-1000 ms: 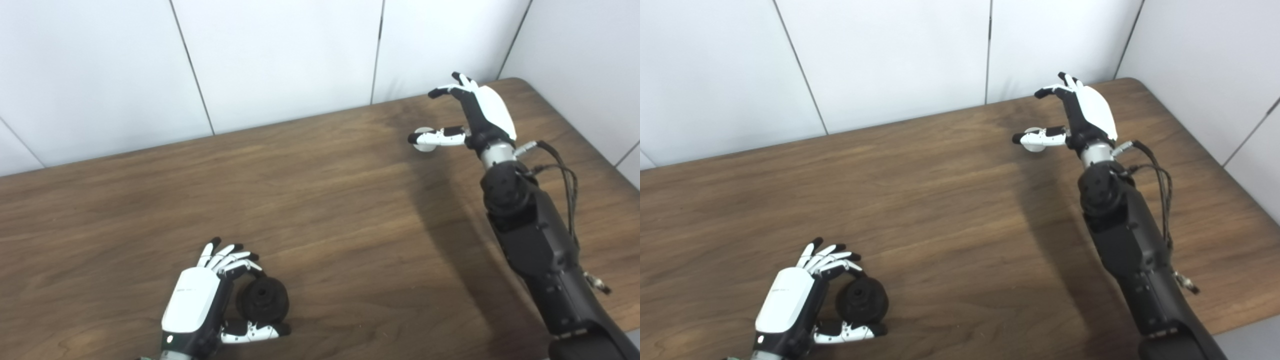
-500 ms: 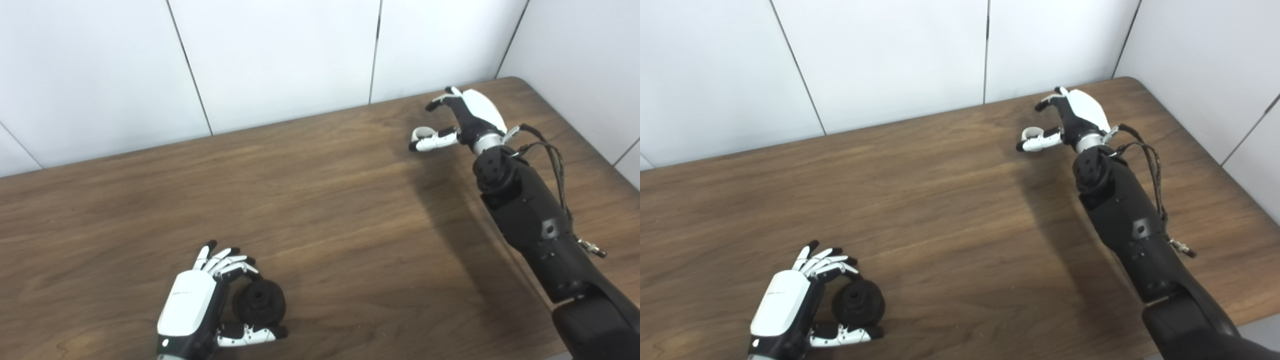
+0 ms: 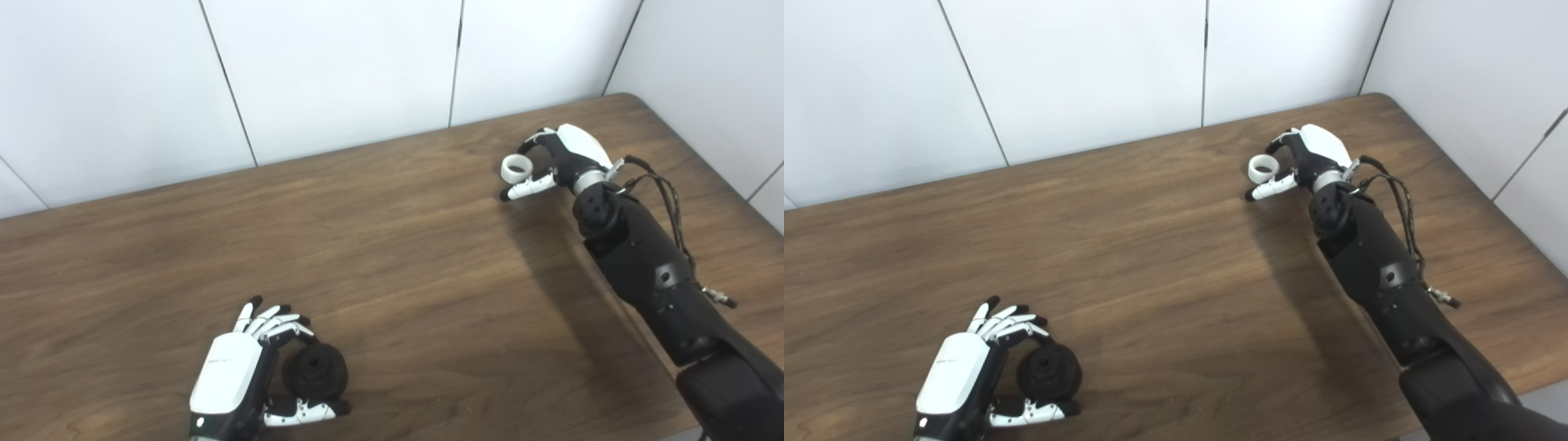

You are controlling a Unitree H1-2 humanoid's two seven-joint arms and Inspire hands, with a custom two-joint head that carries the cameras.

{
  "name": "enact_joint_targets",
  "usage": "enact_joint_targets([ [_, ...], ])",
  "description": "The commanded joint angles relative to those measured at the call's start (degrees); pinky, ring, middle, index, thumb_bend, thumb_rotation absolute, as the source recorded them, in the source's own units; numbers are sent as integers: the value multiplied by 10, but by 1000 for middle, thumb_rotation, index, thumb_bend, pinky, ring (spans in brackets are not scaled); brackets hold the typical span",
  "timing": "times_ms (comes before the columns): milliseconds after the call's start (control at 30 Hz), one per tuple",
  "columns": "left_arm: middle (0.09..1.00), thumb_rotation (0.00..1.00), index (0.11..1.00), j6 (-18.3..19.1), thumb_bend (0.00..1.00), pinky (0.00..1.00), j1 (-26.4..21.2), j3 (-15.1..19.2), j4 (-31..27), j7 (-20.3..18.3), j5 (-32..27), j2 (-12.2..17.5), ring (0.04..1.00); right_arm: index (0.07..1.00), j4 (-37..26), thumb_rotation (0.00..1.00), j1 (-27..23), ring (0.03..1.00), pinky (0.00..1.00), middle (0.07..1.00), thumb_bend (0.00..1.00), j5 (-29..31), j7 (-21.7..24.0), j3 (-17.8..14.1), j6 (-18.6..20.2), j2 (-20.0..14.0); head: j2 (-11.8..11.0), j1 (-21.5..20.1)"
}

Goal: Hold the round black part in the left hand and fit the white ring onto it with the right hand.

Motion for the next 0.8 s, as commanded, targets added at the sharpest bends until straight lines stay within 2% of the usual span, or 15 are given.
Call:
enact_joint_targets([
  [0,752,52,483,6,525,1000,7,2,-7,-10,12,6,864,726,-11,294,-29,1000,978,926,887,-11,-8,-4,1,-17,0,0],
  [767,748,52,482,3,525,1000,11,1,-9,-7,11,4,863,675,4,274,-29,983,976,904,875,6,-35,-7,-17,-14,-1,5],
])
